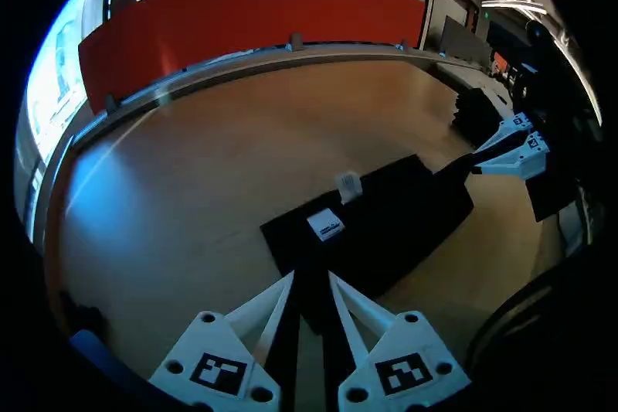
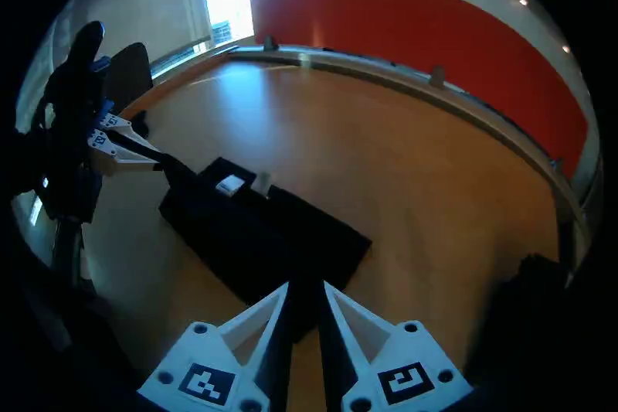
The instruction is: Fold towel
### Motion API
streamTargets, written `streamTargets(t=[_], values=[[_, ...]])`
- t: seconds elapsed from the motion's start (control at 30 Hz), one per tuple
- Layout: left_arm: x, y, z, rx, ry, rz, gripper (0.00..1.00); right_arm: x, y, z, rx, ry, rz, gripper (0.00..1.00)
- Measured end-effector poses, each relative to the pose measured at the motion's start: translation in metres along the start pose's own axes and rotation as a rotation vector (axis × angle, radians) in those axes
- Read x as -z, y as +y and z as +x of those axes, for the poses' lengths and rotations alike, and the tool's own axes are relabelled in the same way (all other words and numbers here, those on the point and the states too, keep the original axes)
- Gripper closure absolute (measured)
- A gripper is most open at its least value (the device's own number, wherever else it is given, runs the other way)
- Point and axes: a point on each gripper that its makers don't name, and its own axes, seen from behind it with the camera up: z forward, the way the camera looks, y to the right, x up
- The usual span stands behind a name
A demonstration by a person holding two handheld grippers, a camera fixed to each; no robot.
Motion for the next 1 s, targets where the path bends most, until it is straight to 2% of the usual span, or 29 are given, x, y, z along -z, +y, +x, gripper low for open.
streamTargets(t=[0.4,0.57,0.77,0.9,1.0], values=[[-0.039,-0.011,-0.012,-0.015,-0.044,0.023,0.82,-0.033,0.018,-0.011,-0.028,-0.034,-0.028,0.82],[-0.046,-0.019,-0.011,-0.021,-0.048,0.05,0.72,-0.041,0.024,-0.012,-0.027,-0.039,-0.047,0.77],[-0.052,-0.03,-0.01,-0.026,-0.049,0.09,0.57,-0.049,0.037,-0.012,-0.04,-0.042,-0.09,0.61],[-0.054,-0.036,-0.01,-0.021,-0.049,0.111,0.48,-0.051,0.045,-0.012,-0.038,-0.04,-0.123,0.43],[-0.054,-0.041,-0.009,-0.011,-0.046,0.127,0.4,-0.05,0.051,-0.01,-0.034,-0.036,-0.143,0.34]])
